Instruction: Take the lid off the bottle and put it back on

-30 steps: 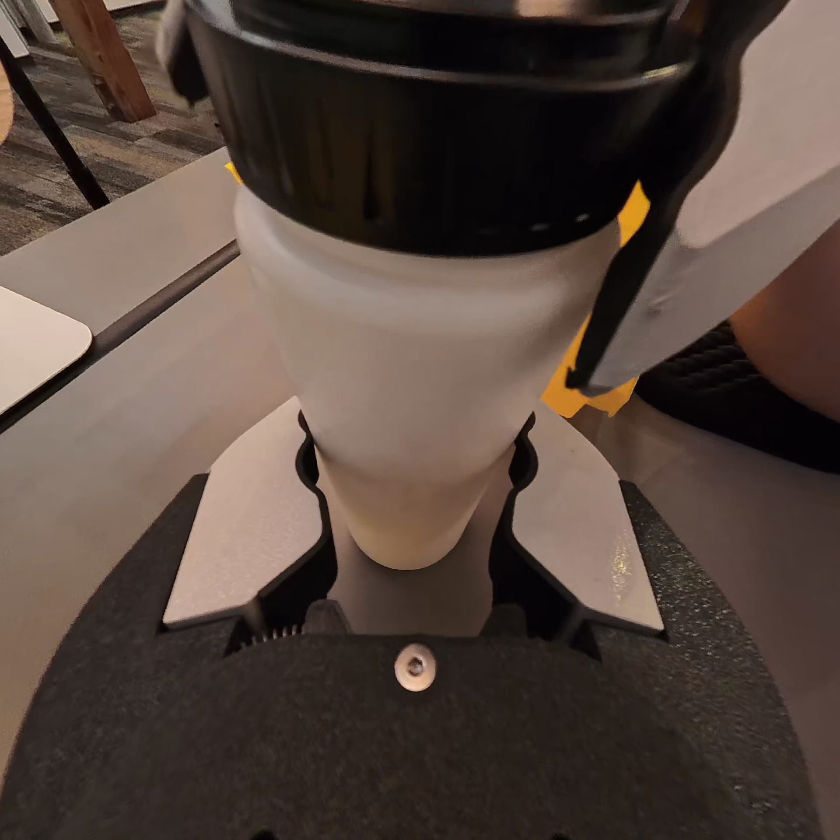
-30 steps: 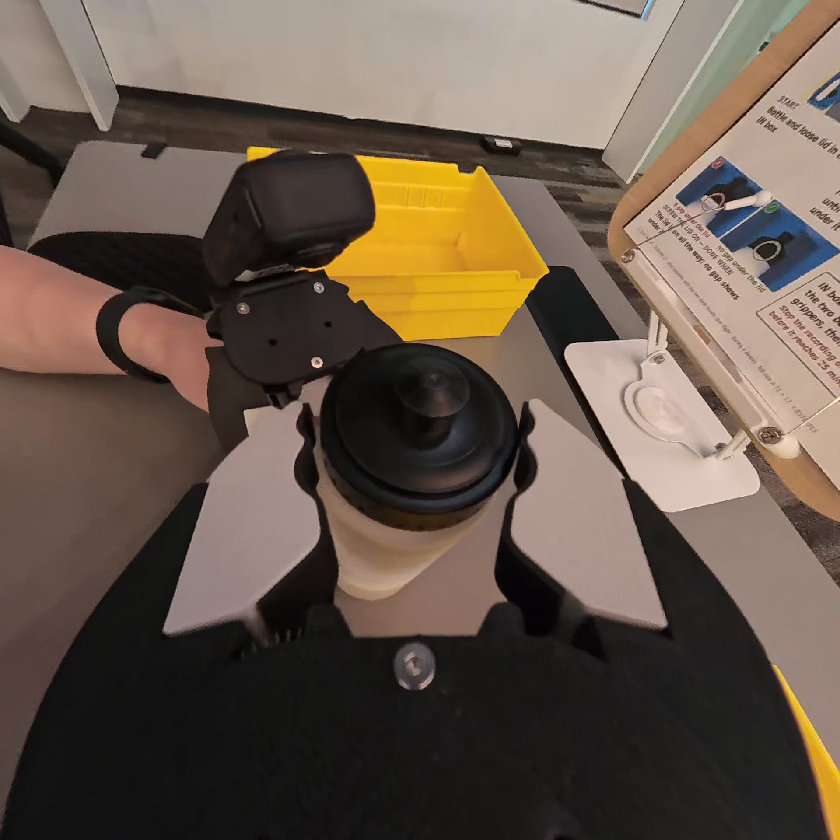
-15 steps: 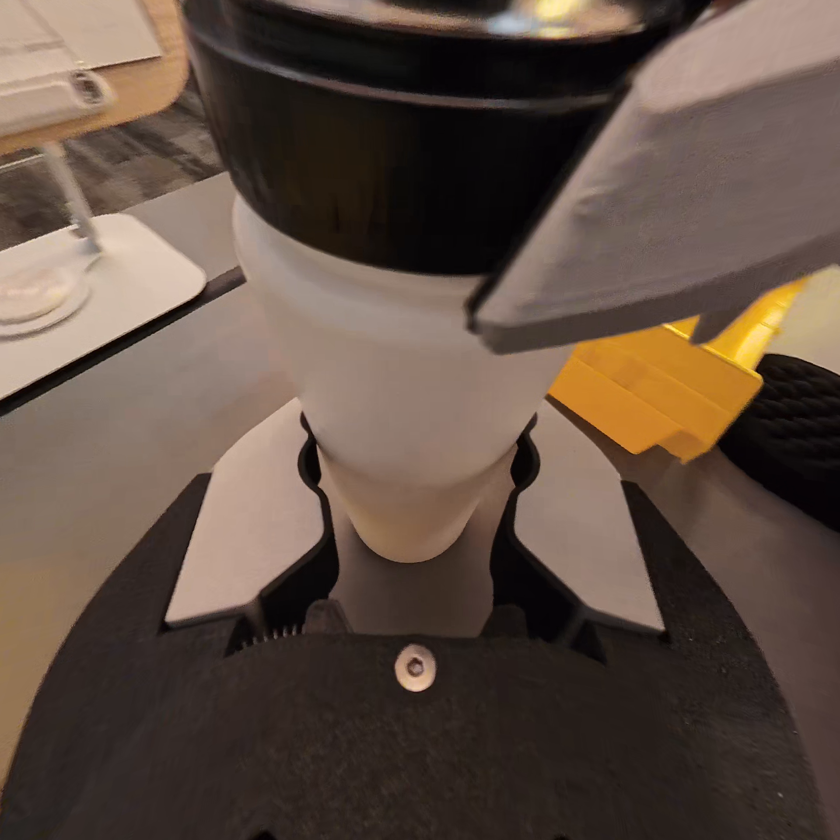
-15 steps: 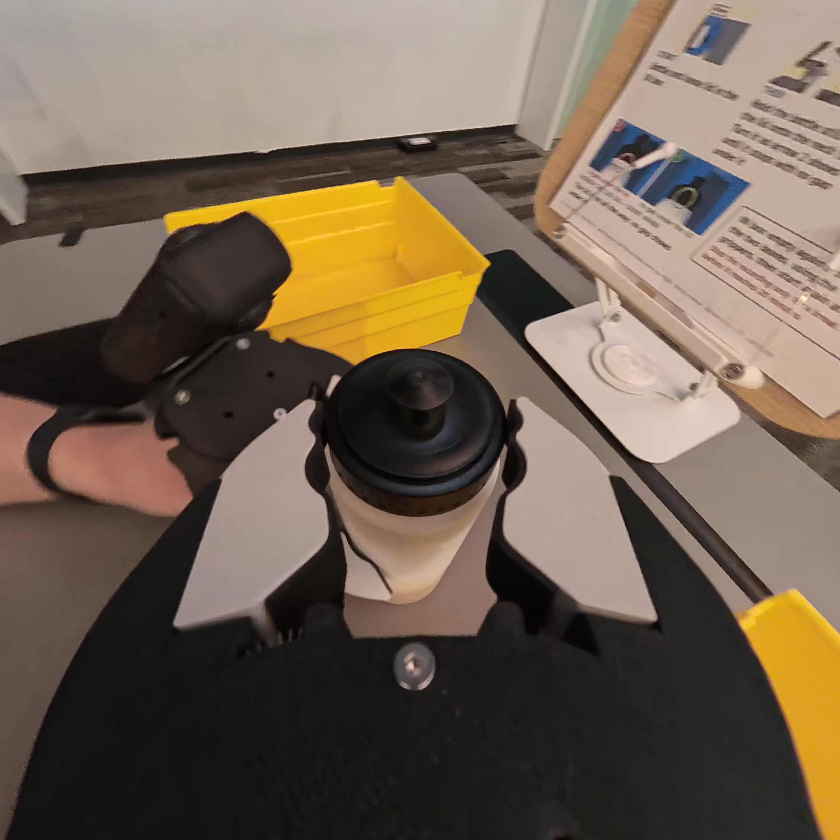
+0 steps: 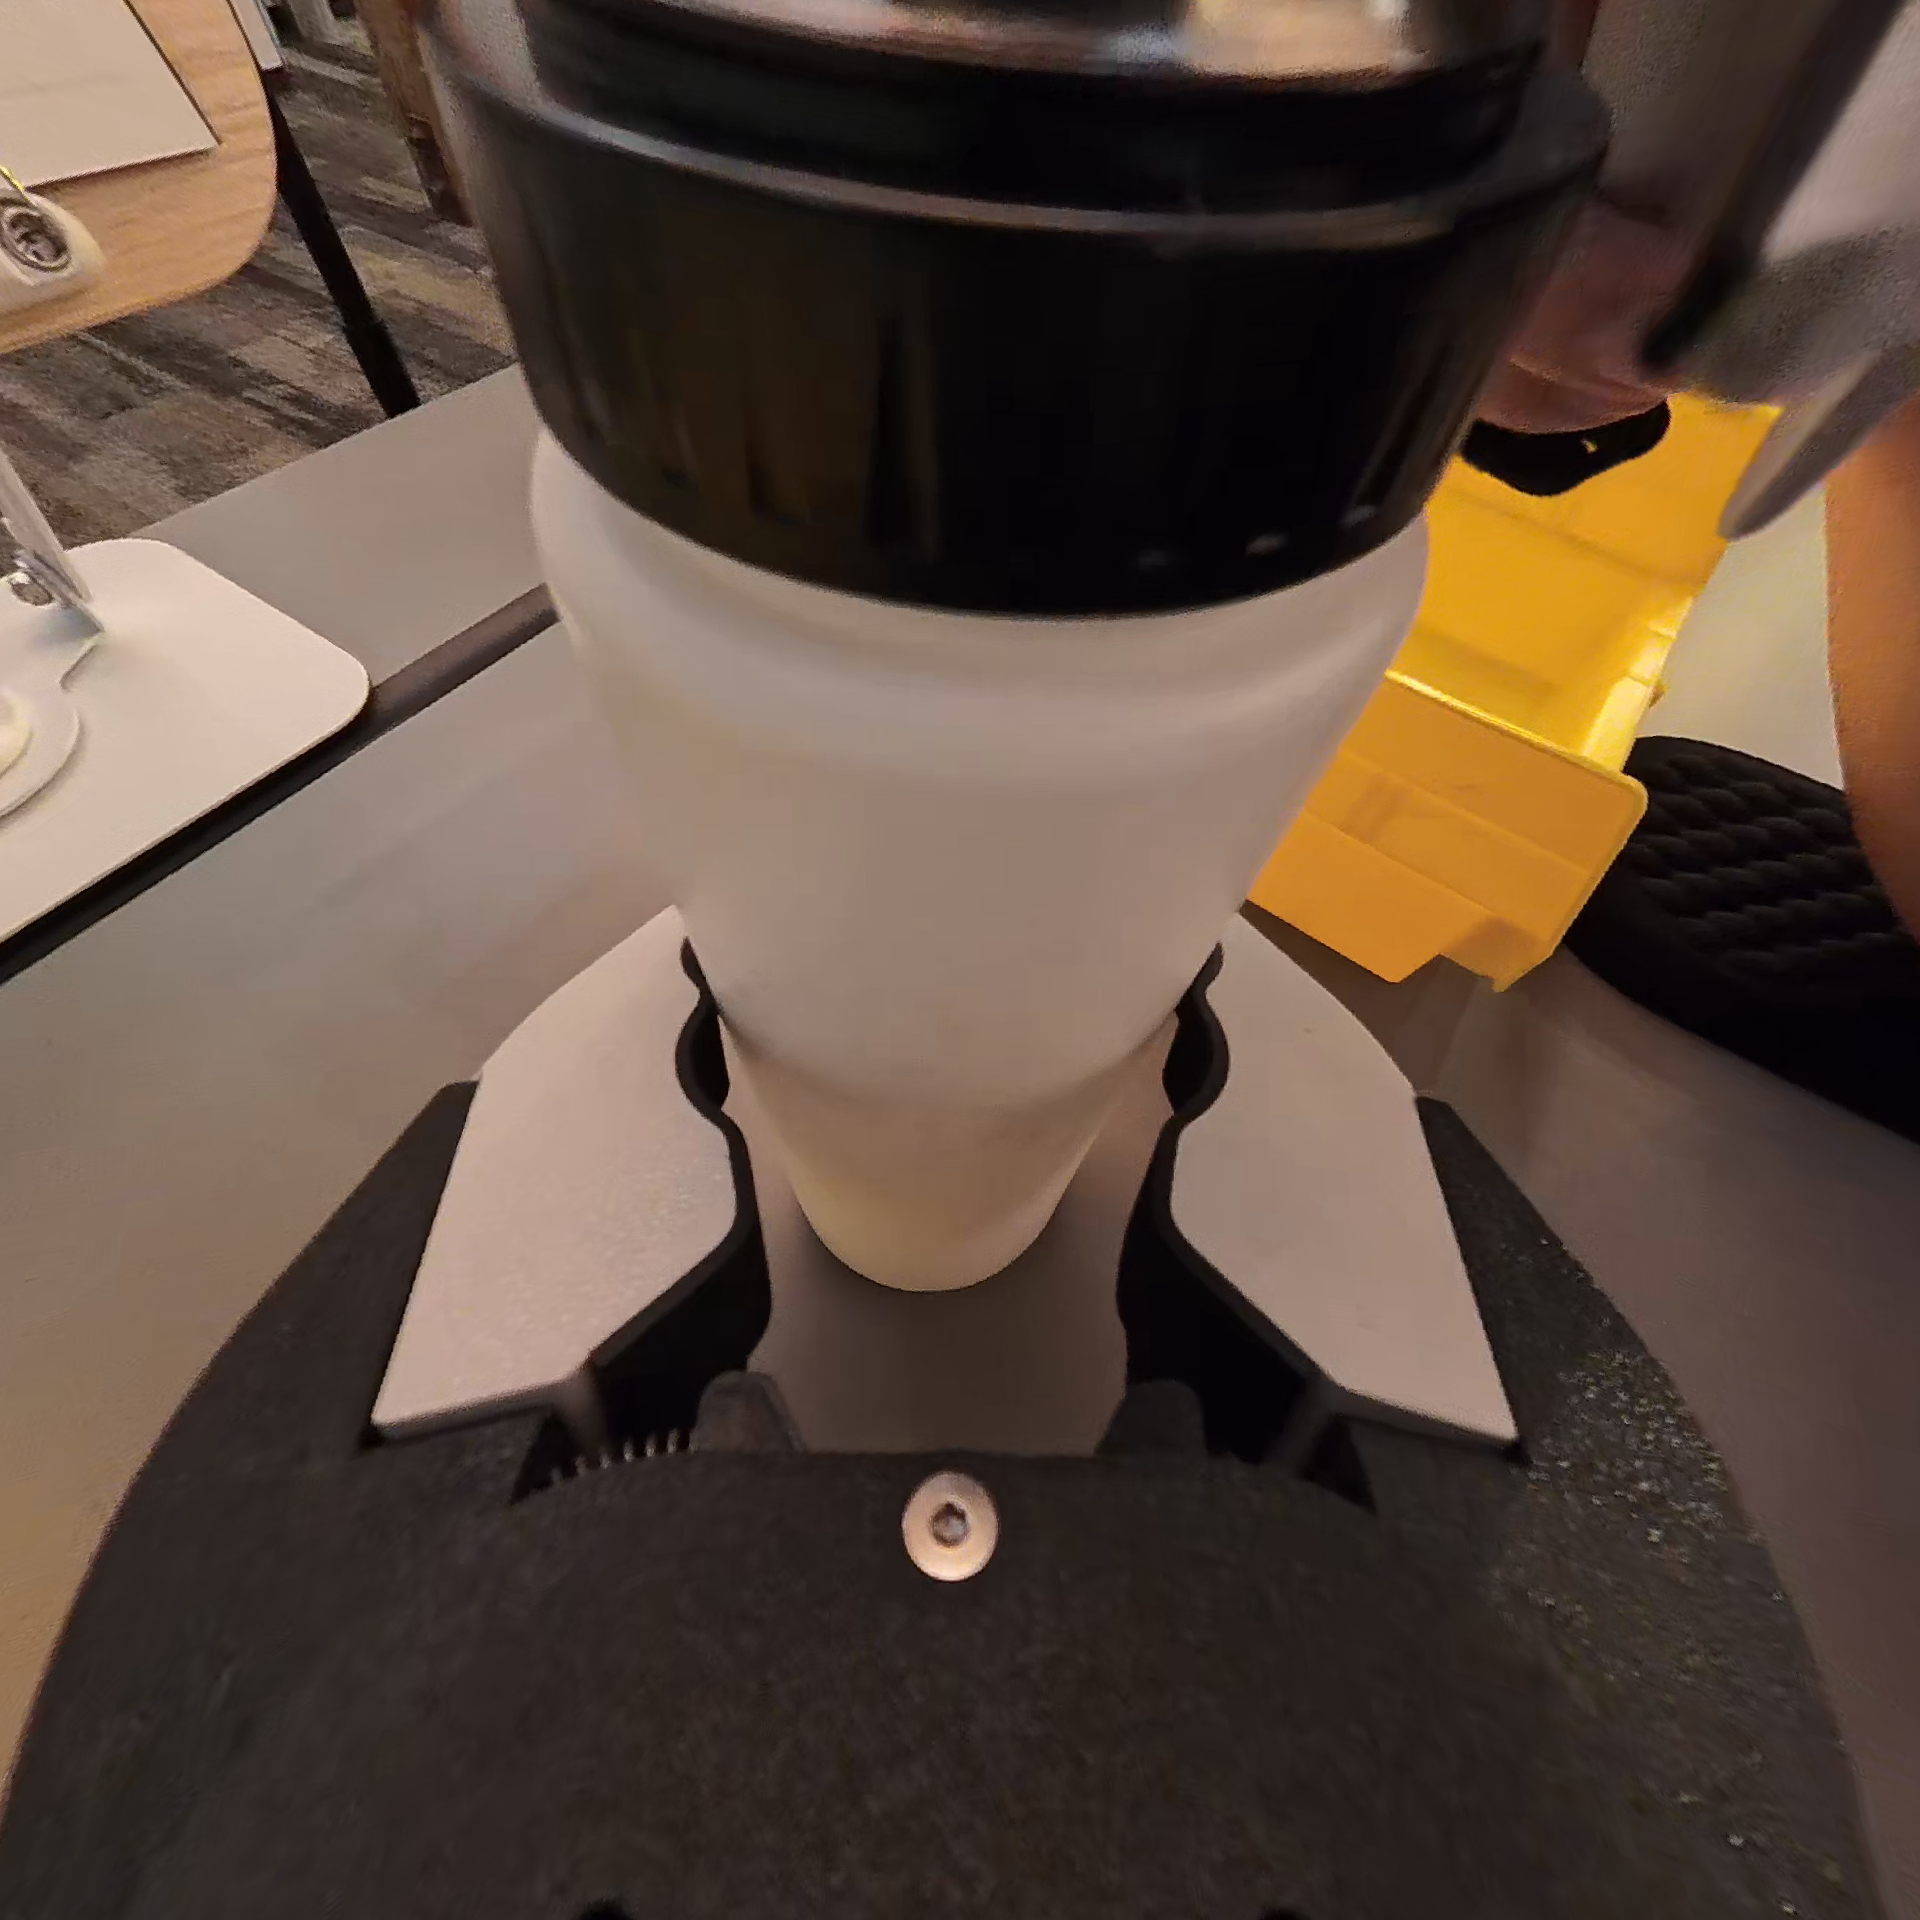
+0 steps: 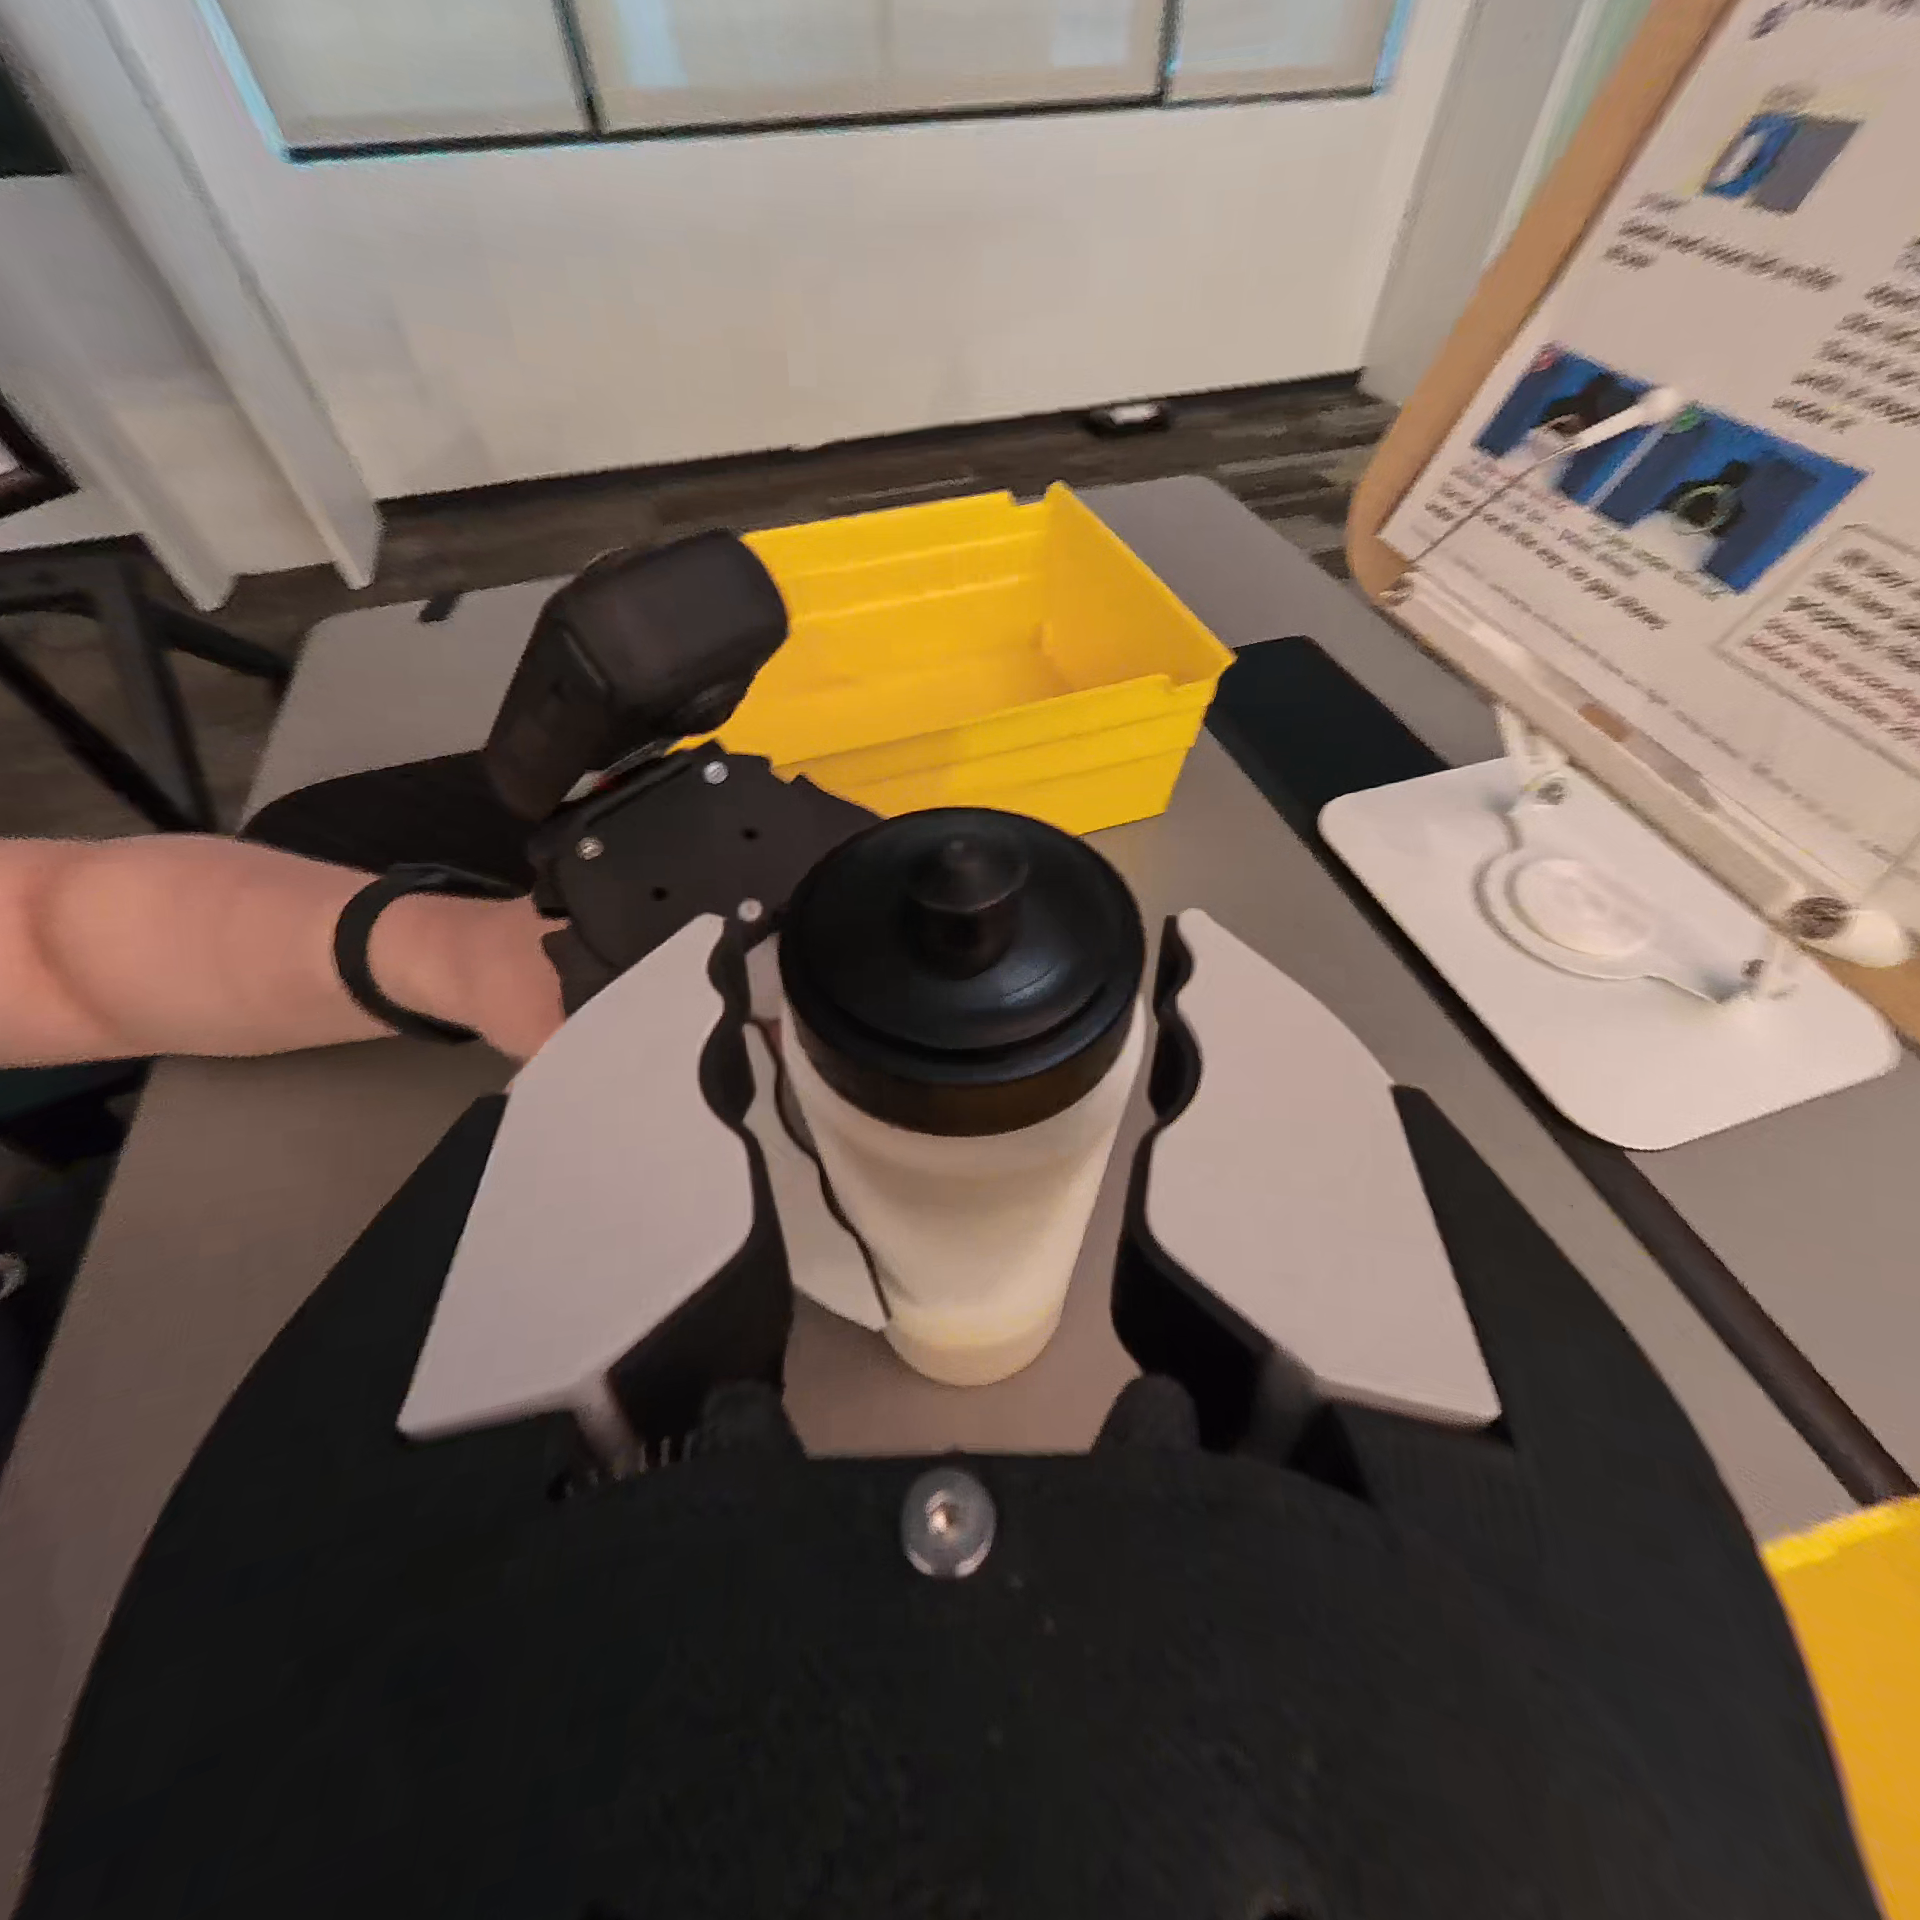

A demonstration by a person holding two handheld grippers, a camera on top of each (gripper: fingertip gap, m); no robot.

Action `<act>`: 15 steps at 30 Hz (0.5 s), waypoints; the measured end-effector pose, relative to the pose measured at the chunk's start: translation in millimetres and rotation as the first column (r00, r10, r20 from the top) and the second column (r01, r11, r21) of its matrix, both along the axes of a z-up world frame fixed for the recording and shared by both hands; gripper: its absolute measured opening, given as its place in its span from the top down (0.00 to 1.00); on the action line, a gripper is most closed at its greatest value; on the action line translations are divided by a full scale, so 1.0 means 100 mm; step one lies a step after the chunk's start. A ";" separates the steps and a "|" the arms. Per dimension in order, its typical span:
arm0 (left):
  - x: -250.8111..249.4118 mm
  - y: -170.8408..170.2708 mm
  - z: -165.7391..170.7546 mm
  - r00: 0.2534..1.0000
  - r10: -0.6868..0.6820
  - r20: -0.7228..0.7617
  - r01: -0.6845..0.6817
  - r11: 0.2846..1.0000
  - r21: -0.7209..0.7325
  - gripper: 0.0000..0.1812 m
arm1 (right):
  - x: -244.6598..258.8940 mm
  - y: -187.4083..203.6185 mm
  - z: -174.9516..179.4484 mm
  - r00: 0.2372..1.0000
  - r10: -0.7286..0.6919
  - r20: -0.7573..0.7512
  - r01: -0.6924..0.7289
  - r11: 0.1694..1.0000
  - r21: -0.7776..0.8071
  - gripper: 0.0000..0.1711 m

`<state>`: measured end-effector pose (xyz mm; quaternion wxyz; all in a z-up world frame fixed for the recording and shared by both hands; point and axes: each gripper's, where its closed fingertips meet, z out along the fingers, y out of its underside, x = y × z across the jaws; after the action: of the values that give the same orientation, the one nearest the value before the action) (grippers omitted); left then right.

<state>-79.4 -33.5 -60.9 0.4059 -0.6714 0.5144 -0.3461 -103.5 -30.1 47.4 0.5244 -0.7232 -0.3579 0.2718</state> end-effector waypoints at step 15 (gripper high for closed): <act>-0.16 0.25 0.00 0.976 0.216 -0.021 -0.216 0.976 0.010 0.54 | -0.11 0.25 -0.07 0.920 -0.391 0.011 0.390 0.920 0.047 0.59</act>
<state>-95.3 -8.4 -61.2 0.4381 -0.7256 0.4440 -0.2908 -114.3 -4.7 40.8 0.5802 -0.7710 -0.2177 0.1465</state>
